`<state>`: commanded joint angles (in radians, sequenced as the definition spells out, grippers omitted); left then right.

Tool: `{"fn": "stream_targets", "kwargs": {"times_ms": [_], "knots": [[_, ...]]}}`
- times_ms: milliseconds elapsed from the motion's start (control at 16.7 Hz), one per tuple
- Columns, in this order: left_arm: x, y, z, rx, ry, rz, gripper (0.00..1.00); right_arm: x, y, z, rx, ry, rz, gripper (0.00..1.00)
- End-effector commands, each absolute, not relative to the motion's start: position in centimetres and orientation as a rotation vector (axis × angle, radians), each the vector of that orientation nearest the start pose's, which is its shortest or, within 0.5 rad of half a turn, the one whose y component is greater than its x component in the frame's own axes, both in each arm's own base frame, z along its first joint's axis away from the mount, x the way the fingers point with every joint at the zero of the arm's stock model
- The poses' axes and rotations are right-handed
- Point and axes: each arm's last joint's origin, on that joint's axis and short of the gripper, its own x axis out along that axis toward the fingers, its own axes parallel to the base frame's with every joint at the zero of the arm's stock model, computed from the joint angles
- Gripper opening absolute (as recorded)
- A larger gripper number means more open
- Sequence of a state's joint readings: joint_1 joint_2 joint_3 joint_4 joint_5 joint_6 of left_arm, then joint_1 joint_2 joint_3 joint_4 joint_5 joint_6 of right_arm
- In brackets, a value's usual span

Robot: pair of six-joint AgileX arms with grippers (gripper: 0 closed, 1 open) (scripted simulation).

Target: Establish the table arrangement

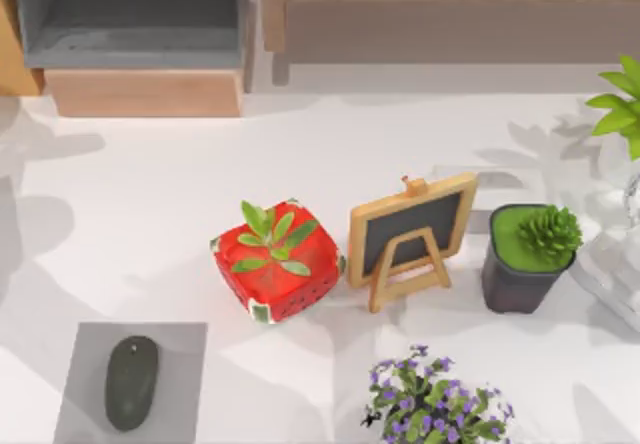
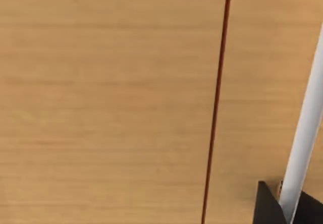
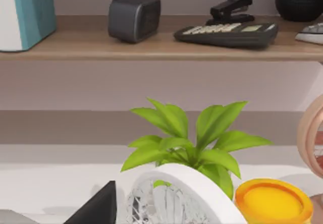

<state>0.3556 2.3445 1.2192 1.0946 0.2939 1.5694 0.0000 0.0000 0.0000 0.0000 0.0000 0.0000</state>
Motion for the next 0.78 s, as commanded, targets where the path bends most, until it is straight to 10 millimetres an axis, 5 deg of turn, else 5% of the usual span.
{"fn": "stream_targets", "kwargs": {"times_ms": [240,780], "knots": [[44.0,15.87,8.97,1.547,0.09,0.049,0.0,10.57,-0.12,16.0,0.0,0.0,0.0,1.0],[44.0,15.87,8.97,1.547,0.09,0.049,0.68,10.57,-0.12,16.0,0.0,0.0,0.0,1.0]]}}
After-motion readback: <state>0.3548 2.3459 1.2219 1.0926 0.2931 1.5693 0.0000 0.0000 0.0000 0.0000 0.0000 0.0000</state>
